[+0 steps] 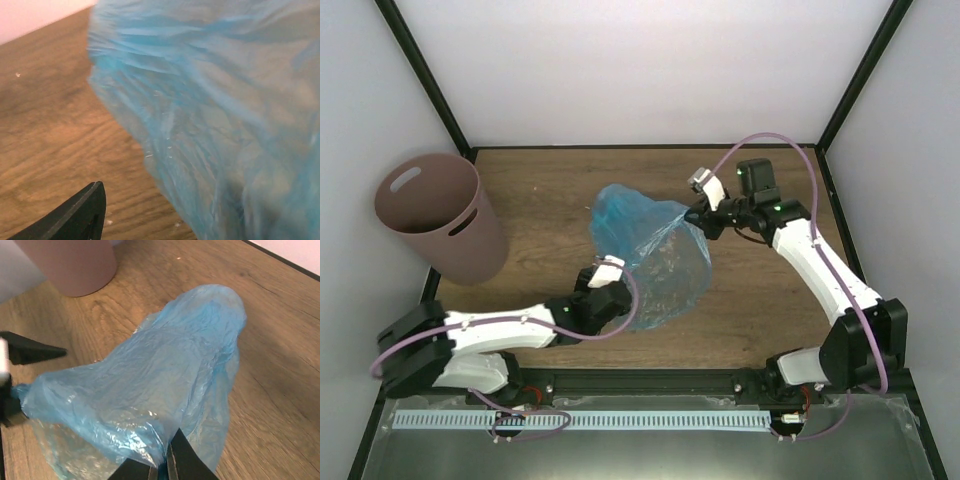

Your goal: Put the trash bags into the trash bin

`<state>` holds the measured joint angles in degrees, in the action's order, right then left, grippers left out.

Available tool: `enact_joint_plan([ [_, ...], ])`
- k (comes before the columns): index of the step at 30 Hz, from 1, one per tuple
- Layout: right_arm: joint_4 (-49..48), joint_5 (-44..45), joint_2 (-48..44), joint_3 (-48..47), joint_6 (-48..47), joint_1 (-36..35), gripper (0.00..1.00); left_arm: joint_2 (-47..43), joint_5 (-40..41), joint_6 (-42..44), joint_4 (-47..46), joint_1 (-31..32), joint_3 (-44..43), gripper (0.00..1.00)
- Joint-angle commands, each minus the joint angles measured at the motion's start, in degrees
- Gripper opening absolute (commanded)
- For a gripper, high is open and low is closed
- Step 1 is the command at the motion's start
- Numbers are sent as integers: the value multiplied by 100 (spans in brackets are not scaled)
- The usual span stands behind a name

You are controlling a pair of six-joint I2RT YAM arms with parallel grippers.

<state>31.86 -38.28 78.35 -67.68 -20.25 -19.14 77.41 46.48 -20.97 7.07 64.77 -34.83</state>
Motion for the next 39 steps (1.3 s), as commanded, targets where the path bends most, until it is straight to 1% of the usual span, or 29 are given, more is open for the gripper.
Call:
enact_joint_plan([
  [1,209,-191,-275,28,-75,379,1,-958,152,-243,33,-297,379,56],
  [2,179,-135,-348,108,-97,376,1,-1135,34,-176,16,-385,441,49],
  [4,125,-54,-435,233,-94,380,1,-1485,-330,75,-98,-507,520,41],
  [7,135,-68,-473,361,-86,382,1,-1824,-1405,680,-560,-539,565,38],
  [9,177,-207,-454,445,-89,383,1,-1915,-2234,821,-726,-537,510,39],
  [10,192,-299,-449,486,-91,381,1,-1898,-2548,809,-751,-543,445,42],
  [12,230,-492,-460,555,-72,384,1,-1778,-2737,639,-619,-536,232,55],
  [13,235,-553,-476,593,-56,383,1,-1689,-2728,576,-488,-536,126,57],
  [14,231,-578,-495,624,-33,384,1,-1574,-2573,486,-306,-540,13,56],
  [17,200,-569,-564,685,7,384,1,-1281,-1954,378,163,-569,-171,41],
  [18,194,-567,-581,686,24,384,1,-1216,-1860,380,197,-586,-153,35],
  [20,201,-560,-588,671,52,381,1,-1153,-1818,369,195,-634,-77,20],
  [21,203,-539,-583,657,77,381,1,-1142,-1830,360,188,-639,-44,19],
  [22,205,-513,-574,637,109,381,1,-1151,-1887,339,169,-639,-20,20],
  [23,213,-475,-548,622,128,381,1,-1174,-1953,293,153,-638,24,33],
  [24,220,-451,-520,604,140,378,1,-1232,-2006,238,134,-633,61,49],
  [25,222,-428,-501,599,163,382,1,-1293,-2054,181,112,-637,133,56],
  [27,200,-430,-473,606,188,384,1,-1454,-2104,138,47,-634,359,57],
  [28,180,-434,-462,614,209,381,1,-1520,-2111,148,-4,-641,462,55],
  [30,144,-466,-447,631,244,377,1,-1569,-2155,197,-138,-663,631,42],
  [33,128,-500,-394,605,280,384,1,-1424,-2227,237,-258,-700,689,28],
  [35,148,-492,-330,558,297,384,1,-1297,-2278,228,-303,-709,688,21],
  [37,154,-445,-293,546,301,390,1,-1219,-2353,204,-340,-701,689,9],
  [38,148,-398,-278,556,302,389,1,-1211,-2365,193,-348,-699,674,5],
  [39,119,-328,-251,577,322,388,1,-1223,-2343,176,-367,-702,654,4],
])
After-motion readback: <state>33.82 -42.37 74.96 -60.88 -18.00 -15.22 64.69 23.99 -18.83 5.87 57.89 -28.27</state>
